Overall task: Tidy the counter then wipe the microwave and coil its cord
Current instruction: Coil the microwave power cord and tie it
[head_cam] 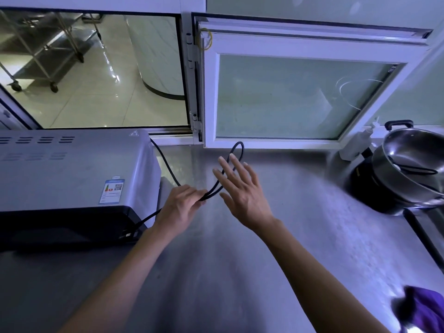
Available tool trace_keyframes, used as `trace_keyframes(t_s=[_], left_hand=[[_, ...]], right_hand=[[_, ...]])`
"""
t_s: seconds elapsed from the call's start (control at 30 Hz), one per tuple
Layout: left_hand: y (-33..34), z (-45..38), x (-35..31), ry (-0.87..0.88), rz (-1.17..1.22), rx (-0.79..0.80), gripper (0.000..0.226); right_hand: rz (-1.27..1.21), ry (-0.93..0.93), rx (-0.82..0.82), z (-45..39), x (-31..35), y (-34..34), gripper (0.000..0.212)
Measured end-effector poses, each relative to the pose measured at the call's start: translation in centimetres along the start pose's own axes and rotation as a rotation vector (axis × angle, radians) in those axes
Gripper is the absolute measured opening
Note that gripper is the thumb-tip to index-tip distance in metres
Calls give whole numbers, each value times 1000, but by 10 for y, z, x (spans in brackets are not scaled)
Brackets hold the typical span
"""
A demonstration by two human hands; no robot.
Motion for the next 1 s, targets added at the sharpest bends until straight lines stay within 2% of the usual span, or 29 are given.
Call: trace_keyframes(t_s=[0.13, 0.23, 0.33, 0.57, 0.67, 1.0], left_hand=[[2, 0, 0, -34, 45, -29, 23], [8, 3, -3, -81, 74, -33, 10], [11, 5, -4, -151, 99, -49, 19], [14, -2, -13, -237, 140, -82, 18], [14, -8, -14, -243, 140, -64, 16], [-5, -26, 2, -285, 221, -135, 13]], right_hand=[[-38, -71, 28, -5, -2, 10, 52], [-87, -80, -24, -8, -6, 16, 41], [-141, -102, -45, -11, -9, 23, 37], [-223, -67, -101, -10, -23, 23, 24], [-230, -37, -77, -6, -29, 20, 16], [-423, 97, 75, -11, -39, 17, 18]])
Point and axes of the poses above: each hand's wrist, its own z-axis away from the middle knuckle, its own y-axis out of the palm, x = y × z, the point moved 7 cm from there along -z, towards the middle knuckle, and after that the axes turned 15 degrees about x, right-handed, at the moved point
